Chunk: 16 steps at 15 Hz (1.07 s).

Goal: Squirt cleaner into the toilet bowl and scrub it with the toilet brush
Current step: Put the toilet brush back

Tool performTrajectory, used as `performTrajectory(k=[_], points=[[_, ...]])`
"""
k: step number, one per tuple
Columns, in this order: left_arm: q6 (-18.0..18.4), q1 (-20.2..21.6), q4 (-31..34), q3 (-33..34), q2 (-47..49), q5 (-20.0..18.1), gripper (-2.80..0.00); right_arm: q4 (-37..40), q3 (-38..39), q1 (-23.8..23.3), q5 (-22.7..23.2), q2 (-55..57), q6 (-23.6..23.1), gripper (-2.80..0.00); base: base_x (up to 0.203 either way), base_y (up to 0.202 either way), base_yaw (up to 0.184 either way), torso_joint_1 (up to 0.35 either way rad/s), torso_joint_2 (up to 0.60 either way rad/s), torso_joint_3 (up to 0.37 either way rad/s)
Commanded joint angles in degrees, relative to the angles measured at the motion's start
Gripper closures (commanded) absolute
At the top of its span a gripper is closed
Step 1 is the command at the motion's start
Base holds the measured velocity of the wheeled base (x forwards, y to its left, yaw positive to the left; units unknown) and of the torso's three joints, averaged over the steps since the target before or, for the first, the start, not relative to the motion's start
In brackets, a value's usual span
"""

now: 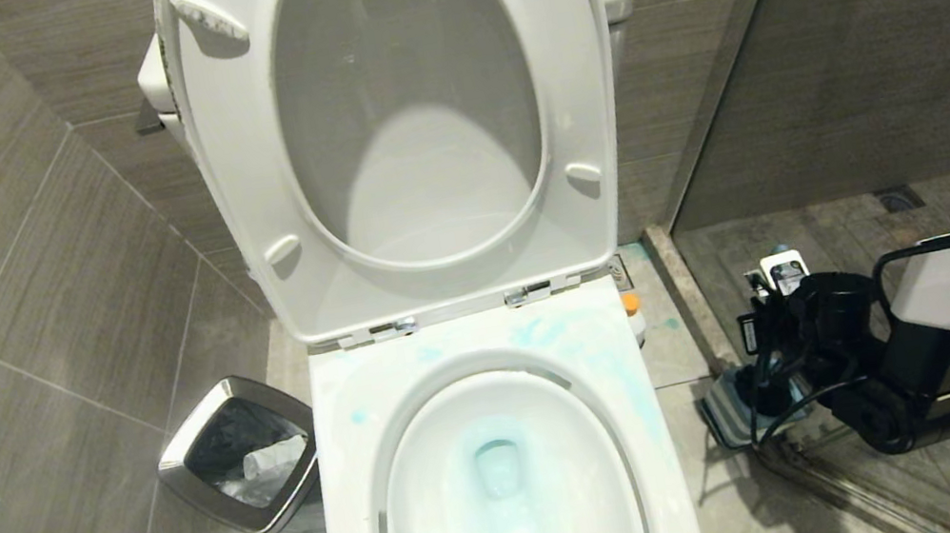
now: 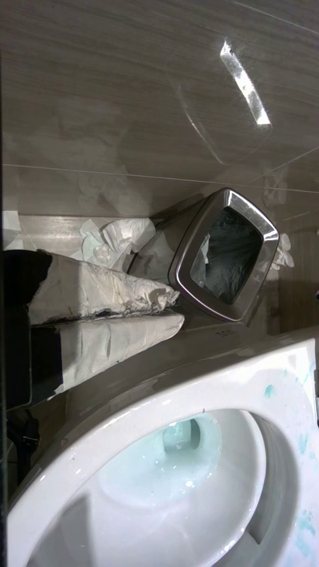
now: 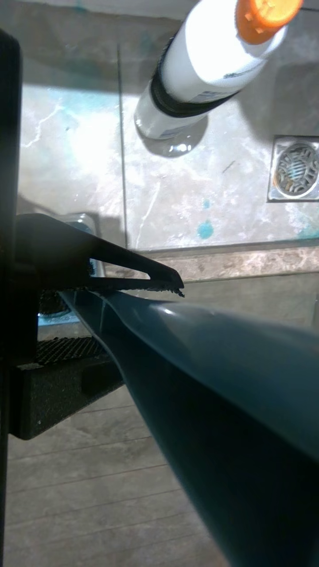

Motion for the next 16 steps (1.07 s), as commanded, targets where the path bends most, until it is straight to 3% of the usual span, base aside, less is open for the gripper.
performTrajectory(k=[1, 4, 5, 10, 16], points=[[0.00, 0.05, 0.04, 0.01, 0.02, 0.02, 0.00, -0.38, 1.15, 0.02, -0.12, 0.09, -0.44, 0.00, 0.000, 0.000, 0.000, 0.000, 0.00, 0.000], [0.00, -0.03, 0.04, 0.01, 0.02, 0.02, 0.00, -0.38, 2.51, -0.36, -0.12, 0.01, -0.19, 0.00, 0.000, 0.000, 0.000, 0.000, 0.00, 0.000], [0.00, 0.05, 0.04, 0.01, 0.02, 0.02, 0.00, -0.38, 2.43, -0.60, -0.21, 0.27, -0.27, -2.80, 0.000, 0.000, 0.000, 0.000, 0.00, 0.000], [0.00, 0.00, 0.04, 0.01, 0.02, 0.02, 0.00, -0.43, 4.53, -0.95, -0.12, -1.51, -0.37, -2.80, 0.000, 0.000, 0.000, 0.000, 0.00, 0.000], [0.00, 0.05, 0.04, 0.01, 0.02, 0.02, 0.00, -0.43, 14.83, -0.69, -0.12, -10.24, -1.00, -2.80, 0.000, 0.000, 0.000, 0.000, 0.00, 0.000]])
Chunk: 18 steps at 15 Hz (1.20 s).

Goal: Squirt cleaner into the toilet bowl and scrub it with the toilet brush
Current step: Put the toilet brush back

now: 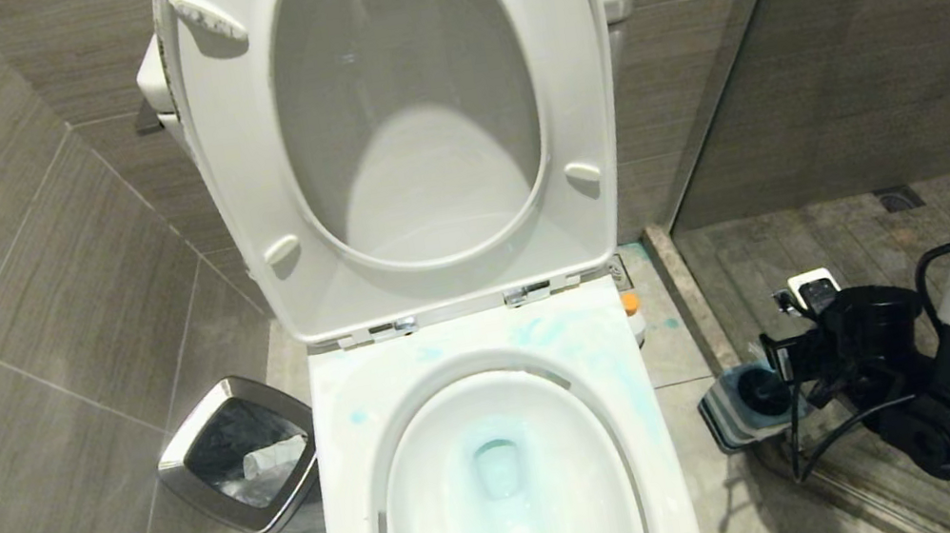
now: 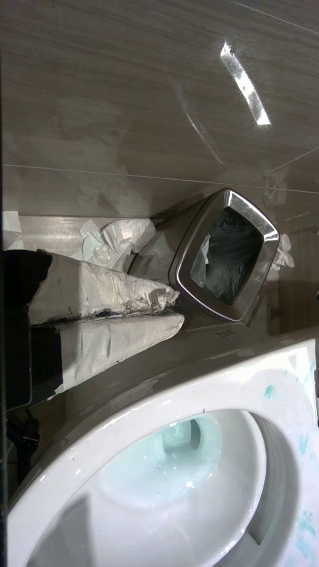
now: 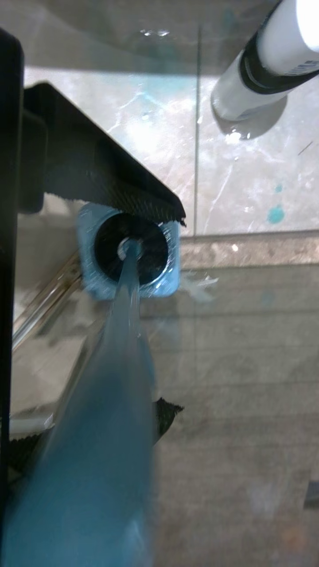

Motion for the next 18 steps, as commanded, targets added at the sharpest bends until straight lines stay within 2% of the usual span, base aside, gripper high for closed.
performTrajectory(k=[1, 5, 10, 12, 15, 16, 18], points=[[0.05, 0.00, 0.00, -0.01, 0.02, 0.00, 0.00, -0.43, 4.70, 0.13, -0.12, -5.87, -0.66, -2.80, 0.000, 0.000, 0.000, 0.000, 0.00, 0.000], [0.04, -0.09, 0.00, -0.01, 0.02, 0.00, 0.00, -0.45, 12.78, 0.86, -0.05, -14.01, -0.85, -2.80, 0.000, 0.000, 0.000, 0.000, 0.00, 0.000], [-0.01, -0.04, 0.00, -0.01, 0.02, 0.00, 0.00, -0.39, 17.26, 2.57, -0.03, -27.41, -0.82, -2.80, 0.000, 0.000, 0.000, 0.000, 0.00, 0.000], [-0.01, 0.00, 0.00, -0.01, 0.02, 0.00, 0.00, -0.32, 17.24, 4.76, 0.02, -33.14, -0.95, -2.80, 0.000, 0.000, 0.000, 0.000, 0.00, 0.000], [-0.01, 0.00, 0.00, 0.05, 0.02, 0.00, 0.00, -0.13, 15.71, 11.22, 0.06, -39.27, -2.36, -2.80, 0.000, 0.000, 0.000, 0.000, 0.00, 0.000], [-0.01, 0.00, 0.00, -0.01, 0.02, 0.00, 0.00, -0.10, 15.37, 12.63, 0.14, -40.39, -3.20, 0.00, 0.000, 0.000, 0.000, 0.000, 0.00, 0.000], [-0.01, -0.01, 0.00, 0.06, 0.02, 0.00, 0.00, -0.01, 14.83, 14.35, 0.57, -41.79, -5.10, 0.00, 0.000, 0.000, 0.000, 0.000, 0.00, 0.000]])
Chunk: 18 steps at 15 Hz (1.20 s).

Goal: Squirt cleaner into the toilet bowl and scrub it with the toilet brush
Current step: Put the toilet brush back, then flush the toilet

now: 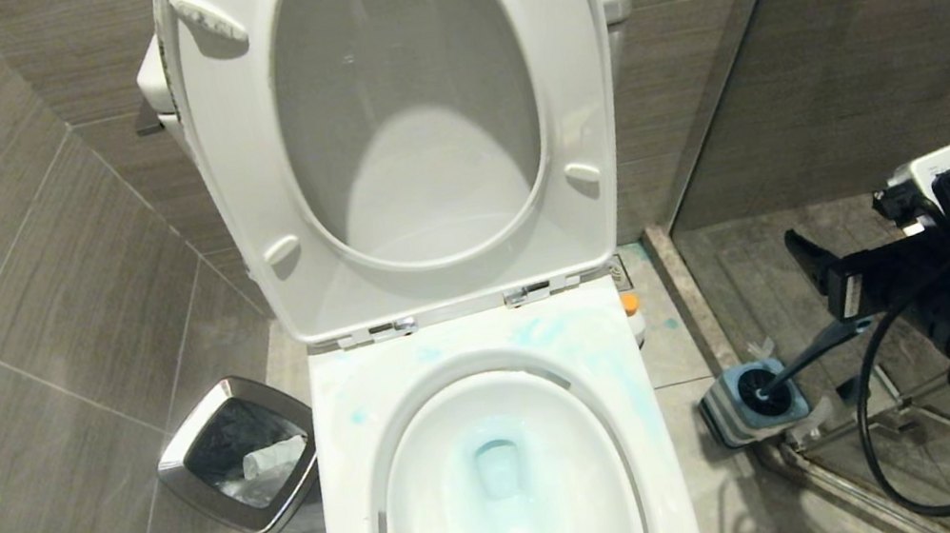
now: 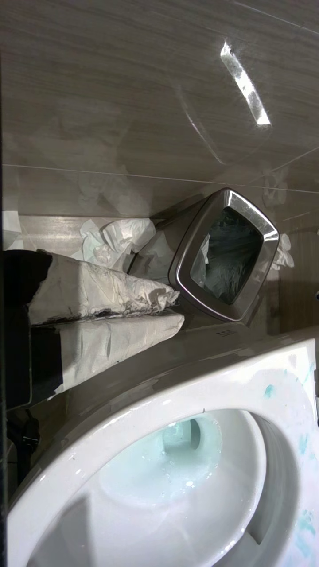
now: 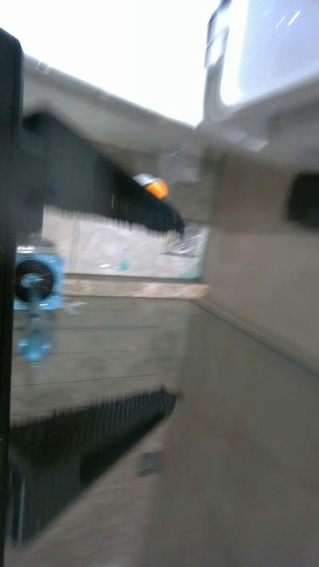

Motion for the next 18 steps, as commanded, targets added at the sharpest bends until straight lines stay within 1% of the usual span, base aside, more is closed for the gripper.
performTrajectory(k=[1, 5, 7, 10, 12, 14, 15, 16, 18], points=[[-0.02, 0.00, 0.00, -0.01, 0.02, 0.00, 0.00, -0.51, -0.96, 1.73, 0.05, -3.55, -1.19, 0.00, 0.000, 0.000, 0.000, 0.000, 0.00, 0.000], [-0.02, 0.00, 0.00, -0.01, 0.02, 0.00, 0.00, -0.51, -4.19, 1.15, -0.50, -6.51, -1.05, 0.00, 0.000, 0.000, 0.000, 0.000, 0.00, 0.000], [-0.02, -0.01, 0.00, 0.07, 0.02, 0.00, 0.00, -0.51, -6.04, -0.38, -0.56, -8.79, -1.19, 0.00, 0.000, 0.000, 0.000, 0.000, 0.00, 0.000], [-0.02, -0.05, 0.00, -0.01, 0.02, 0.00, 0.00, -0.34, -10.21, -4.66, -0.57, -12.55, -1.42, 0.00, 0.000, 0.000, 0.000, 0.000, 0.00, 0.000], [-0.02, -0.06, 0.00, -0.01, 0.02, 0.00, 0.00, -0.36, -12.61, -7.72, -0.57, -15.42, -2.77, 0.00, 0.000, 0.000, 0.000, 0.000, 0.00, 0.000], [-0.02, 0.00, 0.00, -0.01, 0.02, 0.00, 0.00, -0.43, -11.33, -9.79, -0.53, -20.89, -3.92, 0.00, 0.000, 0.000, 0.000, 0.000, 0.00, 0.000], [-0.02, 0.00, 0.00, -0.01, 0.02, 0.00, 0.00, -0.43, -9.48, -12.22, -0.40, -24.22, -4.46, 0.00, 0.000, 0.000, 0.000, 0.000, 0.00, 0.000], [-0.02, -0.06, 0.00, -0.01, 0.02, 0.00, 0.00, -0.43, -7.04, -14.10, -0.31, -27.45, -5.13, 0.00, 0.000, 0.000, 0.000, 0.000, 0.00, 0.000], [-0.02, 0.00, 0.00, -0.01, 0.02, 0.00, 0.00, -0.25, 1.82, -16.06, -0.16, -34.53, -5.83, 0.00, 0.000, 0.000, 0.000, 0.000, 0.00, 0.000]])
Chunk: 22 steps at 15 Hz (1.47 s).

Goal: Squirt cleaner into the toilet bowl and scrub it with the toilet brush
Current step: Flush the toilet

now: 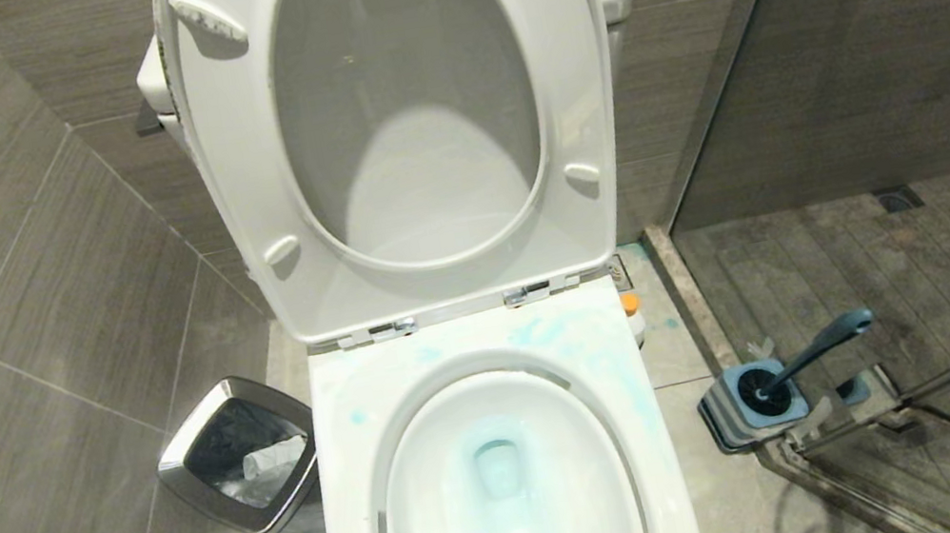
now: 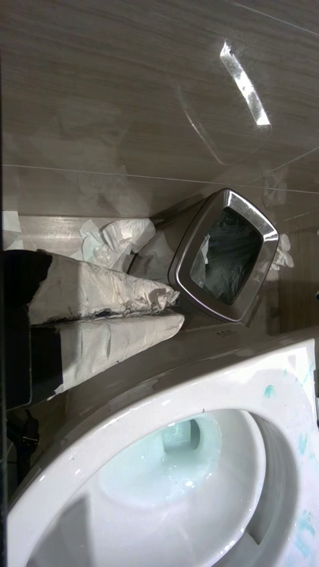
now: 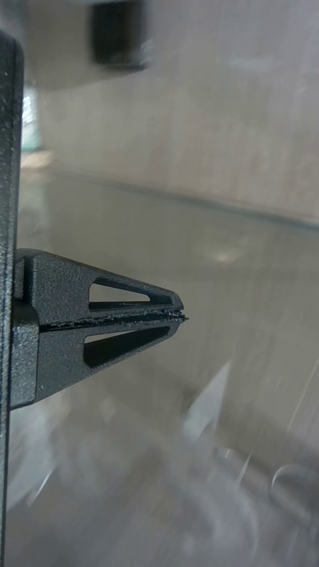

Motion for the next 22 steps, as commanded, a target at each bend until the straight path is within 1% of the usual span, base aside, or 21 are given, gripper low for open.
performTrajectory(k=[1, 3, 5, 6, 8, 9, 10, 11, 13, 14, 15, 16, 18, 20, 22], points=[[0.00, 0.02, 0.04, 0.04, 0.02, 0.00, 0.00, 0.37, 10.47, -1.88, 0.04, -11.41, -0.38, 0.00, 0.000, 0.000, 0.000, 0.000, 0.00, 0.000], [0.00, -0.06, 0.04, -0.01, 0.02, 0.00, 0.00, 6.08, 17.34, -2.03, 0.69, -19.66, 0.02, 0.00, 0.000, 0.000, 0.000, 0.000, 0.00, 0.000], [0.00, 0.02, 0.04, -0.01, 0.02, 0.00, 0.00, 14.92, 22.99, -1.89, 1.49, -27.40, 1.14, 0.00, 0.000, 0.000, 0.000, 0.000, 0.00, 0.000], [0.00, 0.02, 0.04, -0.01, 0.02, 0.00, 0.00, 21.43, 24.67, -1.84, 1.84, -30.98, 1.51, 0.00, 0.000, 0.000, 0.000, 0.000, 0.00, 0.000], [0.00, 0.02, 0.04, -0.01, 0.02, 0.00, 0.00, 38.02, 25.79, -1.80, 3.66, -38.76, 2.10, 0.00, 0.000, 0.000, 0.000, 0.000, 0.00, 0.000], [0.00, 0.02, 0.04, -0.01, 0.02, 0.00, 0.00, 46.28, 26.06, -1.86, 6.31, -42.79, 2.55, 0.00, 0.000, 0.000, 0.000, 0.000, 0.00, 0.000], [0.00, 0.02, 0.04, -0.01, 0.02, 0.00, 0.00, 54.33, 26.25, -2.06, 10.61, -46.08, 3.28, 0.00, 0.000, 0.000, 0.000, 0.000, 0.00, 0.000], [0.00, 0.02, 0.04, -0.01, 0.02, 0.00, 0.00, 59.80, 26.36, -2.38, 14.39, -48.83, 4.49, 0.00, 0.000, 0.000, 0.000, 0.000, 0.00, 0.000], [0.00, 0.02, 0.04, -0.01, 0.02, 0.00, 0.00, 67.83, 26.47, -2.73, 18.53, -53.68, 8.27, 0.00, 0.000, 0.000, 0.000, 0.000, 0.00, 0.000], [0.00, -0.03, 0.04, -0.01, 0.02, 0.00, 0.00, 70.04, 26.49, -2.61, 19.96, -54.93, 10.87, 0.00, 0.000, 0.000, 0.000, 0.000, 0.00, 0.000], [0.00, -0.01, 0.04, -0.01, 0.02, 0.00, 0.00, 71.62, 26.49, -2.27, 20.06, -56.67, 11.84, 0.00, 0.000, 0.000, 0.000, 0.000, 0.00, 0.000], [0.00, 0.02, 0.04, -0.01, 0.02, 0.00, 0.00, 74.28, 26.43, -2.00, 20.12, -59.31, 12.36, 0.00, 0.000, 0.000, 0.000, 0.000, 0.00, 0.000], [0.00, -0.04, 0.04, 0.02, 0.02, 0.00, 0.00, 76.98, 26.02, -1.78, 20.61, -64.26, 12.68, 0.00, 0.000, 0.000, 0.000, 0.000, 0.00, 0.000], [0.00, -0.06, 0.04, -0.01, 0.02, 0.00, 0.00, 76.89, 26.08, -1.72, 20.59, -67.21, 12.97, 0.00, 0.000, 0.000, 0.000, 0.000, 0.00, 0.000], [0.00, -0.04, 0.04, -0.01, 0.02, 0.00, 0.00, 76.02, 26.41, -1.72, 19.94, -67.04, 16.94, 0.00, 0.000, 0.000, 0.000, 0.000, 0.00, 0.000]])
